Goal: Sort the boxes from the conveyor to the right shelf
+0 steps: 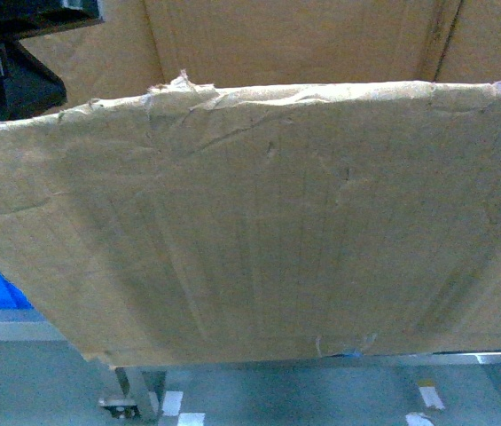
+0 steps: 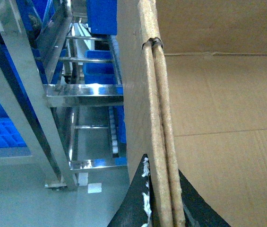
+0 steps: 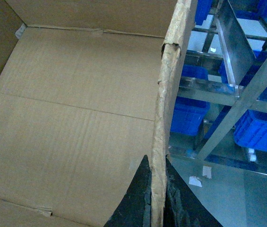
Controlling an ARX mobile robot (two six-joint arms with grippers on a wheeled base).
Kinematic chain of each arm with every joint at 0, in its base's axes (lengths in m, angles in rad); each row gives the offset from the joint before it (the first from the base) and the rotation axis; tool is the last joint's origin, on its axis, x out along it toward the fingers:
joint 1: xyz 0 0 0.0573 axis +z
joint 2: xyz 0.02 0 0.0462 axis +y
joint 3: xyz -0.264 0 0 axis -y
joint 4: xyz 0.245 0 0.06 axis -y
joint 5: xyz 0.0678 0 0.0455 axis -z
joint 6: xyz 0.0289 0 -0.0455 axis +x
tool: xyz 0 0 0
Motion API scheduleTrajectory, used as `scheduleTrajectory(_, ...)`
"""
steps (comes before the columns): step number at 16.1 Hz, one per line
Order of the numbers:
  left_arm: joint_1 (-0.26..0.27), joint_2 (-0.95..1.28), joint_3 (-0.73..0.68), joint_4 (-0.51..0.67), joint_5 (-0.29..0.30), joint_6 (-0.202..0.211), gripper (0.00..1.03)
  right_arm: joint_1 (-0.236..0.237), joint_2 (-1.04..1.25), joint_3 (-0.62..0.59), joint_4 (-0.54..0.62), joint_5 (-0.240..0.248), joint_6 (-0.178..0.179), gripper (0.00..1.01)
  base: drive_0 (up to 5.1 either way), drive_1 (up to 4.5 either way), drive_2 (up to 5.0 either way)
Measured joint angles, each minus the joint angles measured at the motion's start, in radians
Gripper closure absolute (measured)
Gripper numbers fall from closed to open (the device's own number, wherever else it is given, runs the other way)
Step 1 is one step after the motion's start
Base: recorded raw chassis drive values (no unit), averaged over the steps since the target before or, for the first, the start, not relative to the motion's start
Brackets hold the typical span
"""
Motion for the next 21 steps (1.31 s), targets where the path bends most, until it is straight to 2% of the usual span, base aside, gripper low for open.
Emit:
scheduleTrajectory(10,0.0,0.0,0.0,0.002,-0.001,0.0,1.0,0.0,0.0,0.0,0.003,0.0,0.0,0.99,0.0,0.0,0.0)
scheduleTrajectory(21,0.0,0.0,0.0,0.006,-0.001,0.0,1.0,0.0,0.0,0.0,0.006,0.0,0.0,0.99,0.0,3.92,-3.9)
